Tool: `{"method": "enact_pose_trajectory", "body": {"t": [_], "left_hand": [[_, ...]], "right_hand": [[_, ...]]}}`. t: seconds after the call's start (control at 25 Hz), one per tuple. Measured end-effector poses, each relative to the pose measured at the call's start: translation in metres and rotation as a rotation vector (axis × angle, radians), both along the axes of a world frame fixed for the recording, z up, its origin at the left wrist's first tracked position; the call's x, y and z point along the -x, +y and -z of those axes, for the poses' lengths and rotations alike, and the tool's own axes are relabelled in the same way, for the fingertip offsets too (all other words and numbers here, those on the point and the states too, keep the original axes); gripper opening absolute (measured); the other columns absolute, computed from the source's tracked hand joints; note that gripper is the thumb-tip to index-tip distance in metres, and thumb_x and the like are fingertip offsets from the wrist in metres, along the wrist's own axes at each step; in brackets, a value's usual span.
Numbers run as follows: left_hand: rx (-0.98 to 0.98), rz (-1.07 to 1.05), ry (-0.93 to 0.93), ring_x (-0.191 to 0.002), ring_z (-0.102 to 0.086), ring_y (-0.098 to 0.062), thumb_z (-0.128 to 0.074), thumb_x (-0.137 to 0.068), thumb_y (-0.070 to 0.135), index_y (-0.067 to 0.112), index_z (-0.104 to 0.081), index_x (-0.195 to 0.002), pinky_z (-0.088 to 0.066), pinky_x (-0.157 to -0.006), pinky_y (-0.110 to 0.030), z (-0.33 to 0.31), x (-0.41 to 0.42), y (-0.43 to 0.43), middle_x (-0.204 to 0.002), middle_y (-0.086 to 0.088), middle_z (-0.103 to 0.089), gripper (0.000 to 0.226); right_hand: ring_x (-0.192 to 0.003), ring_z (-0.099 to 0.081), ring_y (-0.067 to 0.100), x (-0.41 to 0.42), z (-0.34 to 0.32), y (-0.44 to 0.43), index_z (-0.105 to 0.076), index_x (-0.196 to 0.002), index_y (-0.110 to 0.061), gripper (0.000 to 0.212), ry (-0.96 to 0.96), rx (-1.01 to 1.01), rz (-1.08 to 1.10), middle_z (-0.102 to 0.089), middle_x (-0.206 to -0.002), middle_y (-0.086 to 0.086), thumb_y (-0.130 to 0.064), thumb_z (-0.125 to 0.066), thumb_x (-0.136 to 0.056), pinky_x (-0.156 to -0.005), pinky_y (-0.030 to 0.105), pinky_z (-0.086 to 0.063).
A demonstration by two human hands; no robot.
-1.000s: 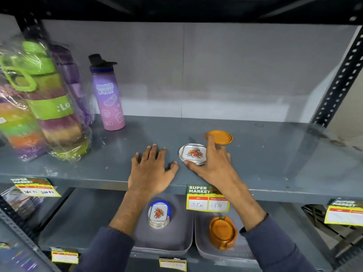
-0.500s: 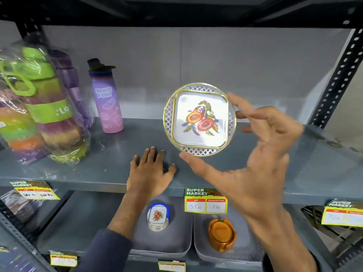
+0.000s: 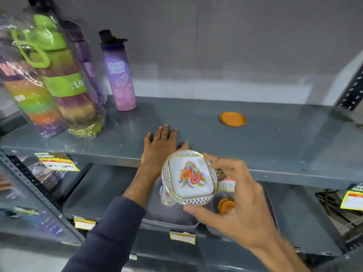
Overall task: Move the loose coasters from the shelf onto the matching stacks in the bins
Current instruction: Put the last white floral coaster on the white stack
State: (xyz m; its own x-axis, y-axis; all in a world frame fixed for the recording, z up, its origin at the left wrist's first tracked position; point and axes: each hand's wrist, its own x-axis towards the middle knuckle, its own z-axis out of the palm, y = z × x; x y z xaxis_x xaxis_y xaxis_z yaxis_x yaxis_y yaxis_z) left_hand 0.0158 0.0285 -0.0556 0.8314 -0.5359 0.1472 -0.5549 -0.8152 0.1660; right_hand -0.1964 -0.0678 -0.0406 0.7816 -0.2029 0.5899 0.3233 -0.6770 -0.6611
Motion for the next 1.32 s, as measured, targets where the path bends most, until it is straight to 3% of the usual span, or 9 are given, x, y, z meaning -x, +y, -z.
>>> {"method": "enact_pose_trajectory", "body": {"t": [0.12, 0.28, 0.44, 0.64, 0.76, 0.84, 1.0, 1.12, 1.32], "left_hand": [[0.031, -0.007, 0.048, -0.152, -0.006, -0.02, -0.028, -0.095, 0.056, 0.023, -0.023, -0.153, -0.003, -0.121, -0.048, -0.008, -0.002, -0.008, -0.166, -0.005, -0.012, 0.067], [0.029, 0.009, 0.029, -0.152, -0.006, -0.02, -0.026, -0.094, 0.057, 0.023, -0.023, -0.153, -0.004, -0.121, -0.049, -0.006, -0.002, -0.004, -0.166, -0.006, -0.011, 0.067], [0.047, 0.004, -0.006, -0.151, -0.011, -0.021, -0.028, -0.093, 0.058, 0.024, -0.027, -0.151, -0.008, -0.121, -0.048, -0.005, -0.003, -0.005, -0.165, -0.005, -0.016, 0.067], [0.089, -0.013, -0.065, -0.144, -0.028, -0.024, -0.034, -0.088, 0.06, 0.024, -0.04, -0.141, -0.017, -0.115, -0.048, -0.005, -0.005, -0.004, -0.158, -0.003, -0.031, 0.065], [0.09, -0.008, -0.088, -0.141, -0.032, -0.024, -0.033, -0.085, 0.061, 0.024, -0.042, -0.139, -0.02, -0.113, -0.048, -0.003, -0.006, -0.006, -0.155, -0.003, -0.036, 0.066], [0.095, -0.016, -0.093, -0.139, -0.034, -0.024, -0.033, -0.084, 0.061, 0.023, -0.043, -0.137, -0.021, -0.113, -0.048, -0.003, -0.007, -0.006, -0.154, -0.003, -0.037, 0.066], [0.106, -0.026, -0.106, -0.138, -0.035, -0.024, -0.034, -0.083, 0.061, 0.024, -0.045, -0.135, -0.023, -0.112, -0.049, -0.001, -0.007, -0.007, -0.153, -0.003, -0.038, 0.065], [0.103, -0.021, -0.115, -0.138, -0.036, -0.024, -0.033, -0.083, 0.061, 0.024, -0.045, -0.135, -0.023, -0.112, -0.049, 0.0, -0.008, -0.007, -0.153, -0.003, -0.038, 0.065], [0.106, -0.032, -0.126, -0.137, -0.037, -0.025, -0.035, -0.083, 0.06, 0.023, -0.045, -0.136, -0.024, -0.111, -0.049, 0.0, -0.007, -0.008, -0.153, -0.004, -0.039, 0.065]], "right_hand": [[-0.113, -0.054, -0.009, -0.003, 0.054, 0.017, -0.05, -0.115, -0.045, 0.065, 0.154, 0.054, -0.027, -0.059, -0.122, -0.013, -0.064, -0.084, -0.062, -0.09, 0.001, -0.038], [-0.106, -0.053, -0.009, -0.043, 0.13, 0.031, -0.053, -0.118, -0.04, 0.056, 0.467, -0.049, -0.103, -0.048, -0.111, -0.024, -0.065, -0.077, -0.074, -0.086, 0.003, -0.041], [-0.12, -0.056, 0.014, -0.106, 0.19, 0.03, -0.058, -0.122, -0.034, 0.046, 0.679, -0.038, -0.068, -0.043, -0.104, -0.021, -0.059, -0.071, -0.086, -0.093, 0.017, -0.045], [-0.118, -0.057, 0.029, -0.165, 0.234, 0.029, -0.061, -0.125, -0.02, 0.063, 0.741, 0.202, 0.034, -0.071, -0.119, 0.005, -0.07, -0.049, -0.089, -0.093, 0.035, -0.051], [-0.12, -0.055, 0.034, -0.185, 0.25, 0.034, -0.063, -0.124, -0.015, 0.09, 0.785, 0.387, 0.03, -0.071, -0.122, 0.01, -0.079, -0.02, -0.078, -0.1, 0.044, -0.047], [-0.125, -0.052, 0.035, -0.191, 0.255, 0.035, -0.064, -0.125, -0.014, 0.098, 0.792, 0.46, 0.048, -0.069, -0.127, 0.011, -0.08, -0.013, -0.074, -0.104, 0.046, -0.043], [-0.133, -0.046, 0.037, -0.202, 0.272, 0.028, -0.067, -0.121, -0.014, 0.091, 0.798, 0.521, 0.096, -0.061, -0.141, 0.013, -0.078, -0.02, -0.076, -0.109, 0.048, -0.042], [-0.132, -0.047, 0.046, -0.206, 0.284, 0.02, -0.07, -0.116, -0.014, 0.078, 0.818, 0.535, 0.141, -0.048, -0.151, 0.022, -0.076, -0.041, -0.079, -0.104, 0.054, -0.046], [-0.127, -0.052, 0.037, -0.217, 0.288, 0.009, -0.058, -0.131, -0.015, 0.069, 0.85, 0.456, 0.15, -0.056, -0.139, 0.016, -0.063, -0.065, -0.081, -0.101, 0.044, -0.05]]}}
